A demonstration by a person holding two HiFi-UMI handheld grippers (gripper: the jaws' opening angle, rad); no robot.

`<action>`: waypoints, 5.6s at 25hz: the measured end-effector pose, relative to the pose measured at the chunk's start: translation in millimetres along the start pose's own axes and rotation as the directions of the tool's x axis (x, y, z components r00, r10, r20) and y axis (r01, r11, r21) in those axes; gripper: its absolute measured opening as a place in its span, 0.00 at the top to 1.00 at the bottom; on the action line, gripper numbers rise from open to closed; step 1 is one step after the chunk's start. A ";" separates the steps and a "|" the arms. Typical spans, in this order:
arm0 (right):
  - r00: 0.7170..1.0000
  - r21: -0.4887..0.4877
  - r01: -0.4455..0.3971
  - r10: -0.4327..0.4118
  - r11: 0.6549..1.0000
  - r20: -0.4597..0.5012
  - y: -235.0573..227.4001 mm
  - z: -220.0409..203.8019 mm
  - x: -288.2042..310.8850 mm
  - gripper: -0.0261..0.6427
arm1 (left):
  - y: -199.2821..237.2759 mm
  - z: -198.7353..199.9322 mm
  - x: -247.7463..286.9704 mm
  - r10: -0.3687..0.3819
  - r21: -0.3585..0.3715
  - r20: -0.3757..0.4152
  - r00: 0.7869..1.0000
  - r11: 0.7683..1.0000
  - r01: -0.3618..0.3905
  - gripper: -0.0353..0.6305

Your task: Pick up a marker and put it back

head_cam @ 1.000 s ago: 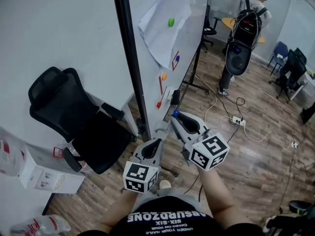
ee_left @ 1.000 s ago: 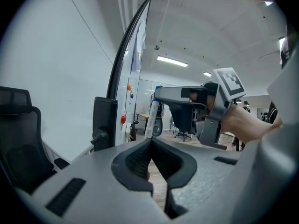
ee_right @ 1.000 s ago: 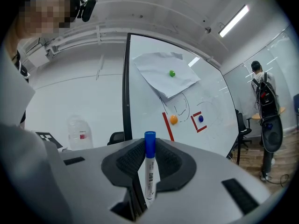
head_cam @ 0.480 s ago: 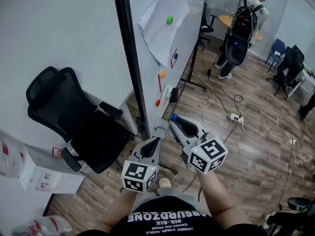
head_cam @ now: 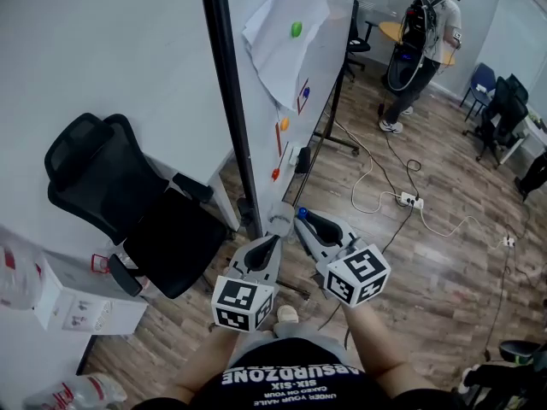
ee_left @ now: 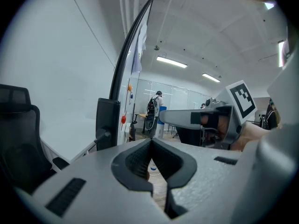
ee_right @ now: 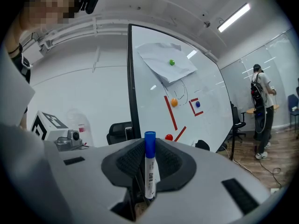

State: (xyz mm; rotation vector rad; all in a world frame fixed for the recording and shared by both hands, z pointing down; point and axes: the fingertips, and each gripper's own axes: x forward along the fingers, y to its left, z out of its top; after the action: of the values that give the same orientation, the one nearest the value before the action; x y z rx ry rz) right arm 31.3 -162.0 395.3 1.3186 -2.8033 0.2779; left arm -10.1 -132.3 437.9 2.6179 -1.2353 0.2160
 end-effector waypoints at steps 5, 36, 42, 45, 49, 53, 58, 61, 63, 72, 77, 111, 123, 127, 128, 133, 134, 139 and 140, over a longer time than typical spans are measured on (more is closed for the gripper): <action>0.999 0.014 0.014 -0.014 1.000 -0.031 1.5 -16.8 -4.8 0.87 | -0.1 -0.8 -1.9 -0.001 -0.005 0.000 1.000 1.000 0.001 0.94; 0.990 0.068 0.118 -0.112 0.991 -0.088 4.2 -63.2 -26.8 0.87 | -8.9 -18.8 -7.4 -0.011 -0.015 -0.029 1.000 1.000 0.011 0.94; 0.990 0.066 0.115 -0.109 0.991 -0.085 5.0 -59.0 -25.9 0.87 | -7.3 -17.5 -7.1 -0.011 -0.018 -0.028 1.000 1.000 0.011 0.94; 0.991 0.064 0.112 -0.107 0.992 -0.079 4.1 -55.4 -25.8 0.87 | -6.6 -17.0 -5.9 -0.011 -0.018 -0.025 1.000 1.000 0.011 0.94; 0.992 0.057 0.114 -0.110 0.992 -0.064 2.4 -48.0 -26.8 0.87 | -6.7 -16.6 -5.2 -0.013 -0.019 -0.026 1.000 1.000 0.012 0.94; 0.993 0.055 0.117 -0.115 0.992 -0.041 -1.7 -38.7 -28.4 0.87 | -6.6 -16.6 -3.3 -0.012 -0.018 -0.027 1.000 1.000 0.012 0.94; 0.993 0.051 0.120 -0.120 0.991 0.000 -6.3 -22.3 -31.7 0.87 | -6.9 -16.8 -1.4 -0.011 -0.018 -0.027 1.000 1.000 0.011 0.94; 0.993 0.052 0.118 -0.119 0.992 0.023 -7.8 -12.8 -34.0 0.87 | -7.1 -17.1 -0.3 -0.012 -0.021 -0.028 1.000 1.000 0.012 0.94; 0.992 0.053 0.118 -0.120 0.992 0.034 -8.8 -8.4 -35.4 0.87 | -6.5 -17.3 0.1 -0.011 -0.024 -0.030 1.000 1.000 0.010 0.94; 0.992 0.047 0.104 -0.107 0.993 0.067 -9.1 5.0 -35.9 0.87 | -4.2 -15.9 0.0 0.001 -0.027 -0.026 1.000 1.000 -0.002 0.94; 0.992 0.027 0.087 -0.090 0.996 0.090 -7.3 18.9 -29.3 0.87 | -2.2 -14.9 -0.3 0.006 -0.028 -0.027 1.000 1.000 -0.007 0.94; 0.987 -0.037 0.054 -0.048 0.998 0.151 -26.3 55.8 18.1 0.87 | 8.9 -10.1 11.6 0.021 -0.019 -0.033 0.999 1.000 -0.022 0.94; 0.996 -0.020 0.061 -0.060 0.998 0.064 -45.3 18.8 44.2 0.87 | 18.0 -9.0 16.1 0.048 -0.026 -0.031 0.998 0.998 -0.049 0.94; 0.998 -0.018 0.059 -0.058 0.998 0.035 -51.0 6.3 53.5 0.87 | 21.9 -9.2 18.3 0.056 -0.028 -0.032 0.998 0.998 -0.057 0.94; 0.998 -0.019 0.058 -0.057 0.998 0.027 -52.5 3.0 55.6 0.87 | 22.7 -9.0 18.8 0.058 -0.029 -0.032 0.998 0.998 -0.059 0.94; 0.998 -0.023 0.060 -0.060 0.998 -0.011 -60.6 -15.5 65.2 0.87 | 24.6 -8.8 21.0 0.065 -0.033 -0.032 0.997 0.997 -0.066 0.94; 0.998 -0.022 0.059 -0.059 0.998 -0.018 -62.0 -19.4 67.1 0.87 | 24.6 -8.8 21.4 0.065 -0.033 -0.032 0.997 0.997 -0.066 0.94; 0.997 -0.026 0.044 -0.046 0.999 -0.056 -63.7 -38.5 77.3 0.87 | 27.1 -9.6 22.8 0.072 -0.035 -0.034 0.997 0.997 -0.073 0.94; 0.997 -0.032 0.042 -0.044 0.999 -0.064 -63.7 -41.7 78.9 0.87 | 27.7 -9.6 23.0 0.073 -0.036 -0.034 0.997 0.997 -0.075 0.94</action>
State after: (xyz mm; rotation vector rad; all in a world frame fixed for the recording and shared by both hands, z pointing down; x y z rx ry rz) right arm 27.7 -254.6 453.8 1.3368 -2.7113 0.2703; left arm -17.3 -163.7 456.6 2.5300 -1.3140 0.2455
